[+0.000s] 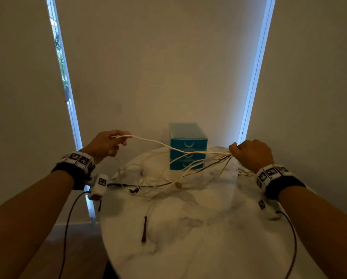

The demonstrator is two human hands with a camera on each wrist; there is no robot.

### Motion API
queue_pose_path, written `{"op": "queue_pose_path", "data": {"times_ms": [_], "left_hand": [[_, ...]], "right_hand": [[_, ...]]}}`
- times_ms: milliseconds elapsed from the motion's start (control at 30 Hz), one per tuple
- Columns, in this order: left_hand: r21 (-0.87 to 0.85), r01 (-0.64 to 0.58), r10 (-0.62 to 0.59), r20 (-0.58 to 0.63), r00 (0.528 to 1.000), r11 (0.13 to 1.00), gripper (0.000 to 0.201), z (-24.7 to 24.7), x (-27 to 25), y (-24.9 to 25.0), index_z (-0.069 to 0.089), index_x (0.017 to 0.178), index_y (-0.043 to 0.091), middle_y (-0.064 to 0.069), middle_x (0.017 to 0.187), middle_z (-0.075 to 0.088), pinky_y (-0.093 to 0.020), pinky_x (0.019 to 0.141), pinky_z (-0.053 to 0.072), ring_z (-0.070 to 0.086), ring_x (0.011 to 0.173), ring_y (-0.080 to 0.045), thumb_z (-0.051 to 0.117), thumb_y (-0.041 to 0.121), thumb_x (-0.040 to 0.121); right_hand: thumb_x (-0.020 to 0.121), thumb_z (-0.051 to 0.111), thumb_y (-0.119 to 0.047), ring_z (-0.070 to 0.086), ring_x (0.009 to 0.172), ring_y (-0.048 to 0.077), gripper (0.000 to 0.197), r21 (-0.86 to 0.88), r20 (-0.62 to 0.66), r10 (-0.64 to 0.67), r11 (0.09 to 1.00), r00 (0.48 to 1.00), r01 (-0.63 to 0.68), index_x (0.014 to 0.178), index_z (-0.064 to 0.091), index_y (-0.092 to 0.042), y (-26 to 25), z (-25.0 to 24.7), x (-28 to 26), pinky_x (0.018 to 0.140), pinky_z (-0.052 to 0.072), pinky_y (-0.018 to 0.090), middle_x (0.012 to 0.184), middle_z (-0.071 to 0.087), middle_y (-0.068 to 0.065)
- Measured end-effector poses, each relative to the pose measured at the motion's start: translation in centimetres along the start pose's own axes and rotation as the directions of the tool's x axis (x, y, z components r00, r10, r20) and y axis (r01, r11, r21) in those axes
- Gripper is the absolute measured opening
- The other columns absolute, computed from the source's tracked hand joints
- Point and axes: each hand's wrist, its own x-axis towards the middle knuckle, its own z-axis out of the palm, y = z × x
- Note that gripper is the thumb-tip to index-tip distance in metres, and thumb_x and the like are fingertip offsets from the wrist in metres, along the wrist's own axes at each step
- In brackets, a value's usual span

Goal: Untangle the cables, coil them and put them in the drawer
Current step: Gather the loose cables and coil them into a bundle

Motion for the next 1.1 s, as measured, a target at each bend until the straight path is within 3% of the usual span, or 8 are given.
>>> {"op": "queue_pose_path", "data": {"times_ms": [67,233,433,667,800,867,967,1100], "left_hand": [[0.328,-0.023,-0.043,0.193,0.980,0.944,0.017,-1.0,-0.2,0.7,0.084,0.093,0.036,-0.005,0.077,0.071,-0.026,0.052,0.041,0.049,0.053,-0.014,0.070,0.041,0.101],[0.928,-0.227,-0.022,0.244,0.970,0.295,0.064,-0.8,0.2,-1.1,0.069,0.083,0.035,0.012,0.075,0.066,-0.036,0.085,0.042,0.061,0.080,-0.009,0.040,0.092,0.085],[0.965,-0.142,0.013,0.148,0.989,-0.219,0.048,-0.3,0.0,-4.4,0.041,0.143,0.038,0.000,0.134,0.057,-0.048,0.108,0.033,0.050,0.129,-0.025,0.057,0.029,0.099],[0.909,0.085,-0.416,0.102,0.904,0.409,0.065,-1.7,0.0,-4.7,0.039,0.152,0.027,-0.010,0.135,0.059,-0.046,0.108,0.049,0.057,0.126,-0.031,0.065,0.011,0.095],[0.928,0.120,-0.693,0.174,0.700,0.353,0.084,2.0,0.6,-4.5,0.021,0.164,0.034,-0.011,0.157,0.047,-0.045,0.116,0.046,0.052,0.137,-0.033,0.066,0.024,0.093],[0.963,-0.010,-0.562,0.166,0.810,0.271,0.066,3.8,1.2,-2.3,0.033,0.163,0.026,-0.011,0.161,0.044,-0.041,0.118,0.042,0.049,0.142,-0.033,0.058,0.026,0.102],[0.760,-0.160,-0.101,0.285,0.953,0.630,0.043,8.7,1.7,3.6,0.053,0.149,0.013,-0.011,0.152,0.056,-0.042,0.113,0.045,0.056,0.133,-0.028,0.054,0.028,0.108],[0.190,-0.273,0.138,0.522,0.842,0.943,0.095,18.7,-0.7,11.5,0.030,0.161,0.035,0.009,0.162,0.043,-0.033,0.116,0.040,0.045,0.142,-0.009,0.078,0.066,0.085]], "right_hand": [[0.107,0.043,-0.040,0.047,0.058,0.022,0.032,0.085,-0.047,0.069,0.994,0.997,-0.064,0.094,0.063,-0.018,0.5,0.0,0.2,0.059,0.038,0.032,0.063,0.042,-0.002],[0.103,0.052,-0.023,0.039,0.056,0.014,0.024,0.017,-0.048,0.036,0.999,0.998,-0.035,0.127,0.056,-0.019,0.4,0.1,-0.1,0.048,0.021,0.028,0.071,0.043,-0.002],[0.107,0.029,-0.051,0.052,0.066,0.025,0.047,0.189,-0.060,0.108,0.977,0.992,-0.095,0.079,0.062,-0.033,0.3,0.0,0.2,0.065,0.042,0.037,0.064,0.046,-0.001],[0.109,0.040,-0.039,0.037,0.051,0.019,0.049,0.292,-0.017,0.144,0.947,0.989,-0.133,0.065,0.048,-0.019,0.7,0.3,-0.5,0.058,0.036,0.033,0.057,0.041,0.000],[0.100,0.059,-0.023,0.047,0.055,0.025,0.015,0.372,0.066,0.077,0.923,0.995,-0.097,0.091,0.059,-0.011,-1.0,-0.2,-1.1,0.053,0.034,0.031,0.056,0.033,0.001],[0.098,0.063,-0.027,0.050,0.056,0.027,0.018,0.388,0.072,0.095,0.914,0.993,-0.116,0.096,0.061,-0.010,-0.4,0.0,-0.6,0.055,0.040,0.033,0.058,0.038,0.003],[0.107,0.035,-0.051,0.056,0.069,0.029,0.053,0.357,-0.021,0.089,0.931,0.996,-0.076,0.070,0.055,-0.020,-1.4,-0.9,-0.4,0.066,0.047,0.039,0.067,0.053,0.004],[0.108,0.044,-0.039,0.044,0.052,0.022,0.059,0.369,-0.133,0.054,0.929,0.990,-0.002,0.054,0.047,-0.015,-3.3,-1.7,-0.2,0.055,0.033,0.031,0.052,0.046,0.003]]}}
